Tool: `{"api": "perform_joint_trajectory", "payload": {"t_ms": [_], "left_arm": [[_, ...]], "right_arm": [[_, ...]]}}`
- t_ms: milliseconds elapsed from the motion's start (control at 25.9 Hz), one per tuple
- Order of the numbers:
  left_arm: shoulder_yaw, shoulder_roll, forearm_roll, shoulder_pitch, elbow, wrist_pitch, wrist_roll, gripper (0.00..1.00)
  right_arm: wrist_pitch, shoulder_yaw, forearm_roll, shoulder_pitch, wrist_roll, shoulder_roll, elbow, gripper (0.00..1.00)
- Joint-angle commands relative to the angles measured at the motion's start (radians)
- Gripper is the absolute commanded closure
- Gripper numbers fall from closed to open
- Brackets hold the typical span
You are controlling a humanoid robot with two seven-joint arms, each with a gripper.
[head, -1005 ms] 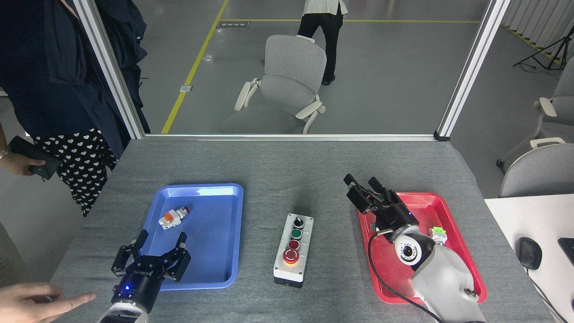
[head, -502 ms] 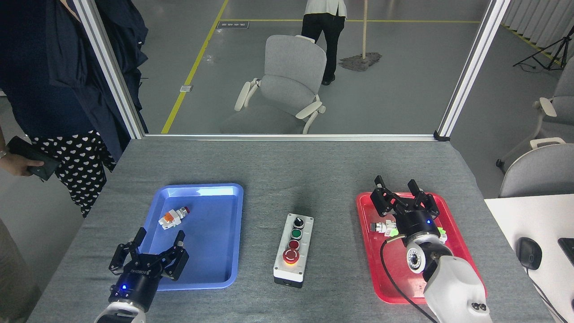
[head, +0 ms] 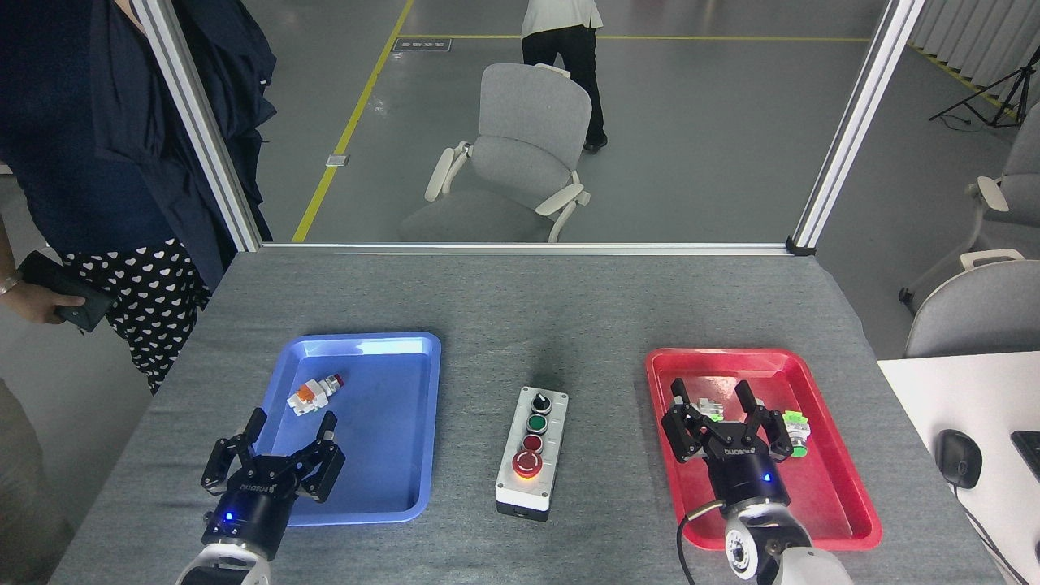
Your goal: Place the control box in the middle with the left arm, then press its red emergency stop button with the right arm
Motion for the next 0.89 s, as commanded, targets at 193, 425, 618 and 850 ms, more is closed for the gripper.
{"api": "perform_joint_trajectory", "payload": {"t_ms": [193,425,618,850], "left_arm": [[0.002,-0.017,0.003,-0.022,0.009,0.005,-0.016,0.01],[0.027,-0.03,0.02,-0.019,0.009,0.002,-0.016,0.01],[0.027,-0.032,0.054,-0.018,0.009,0.002,-0.016,0.01],[0.027,-0.032,0.057,-0.018,0.009,0.004,-0.016,0.01]], "right_arm": [[0.02,-0.131,0.1,0.061,-0.023,0.105,-0.043,0.01],[0.013,-0.137,0.097,0.055,-0.016,0.11,-0.038,0.01],[0.016,-0.135,0.087,0.058,-0.02,0.107,-0.03,0.01],[0.016,-0.135,0.087,0.055,-0.021,0.102,-0.029,0.01]]}}
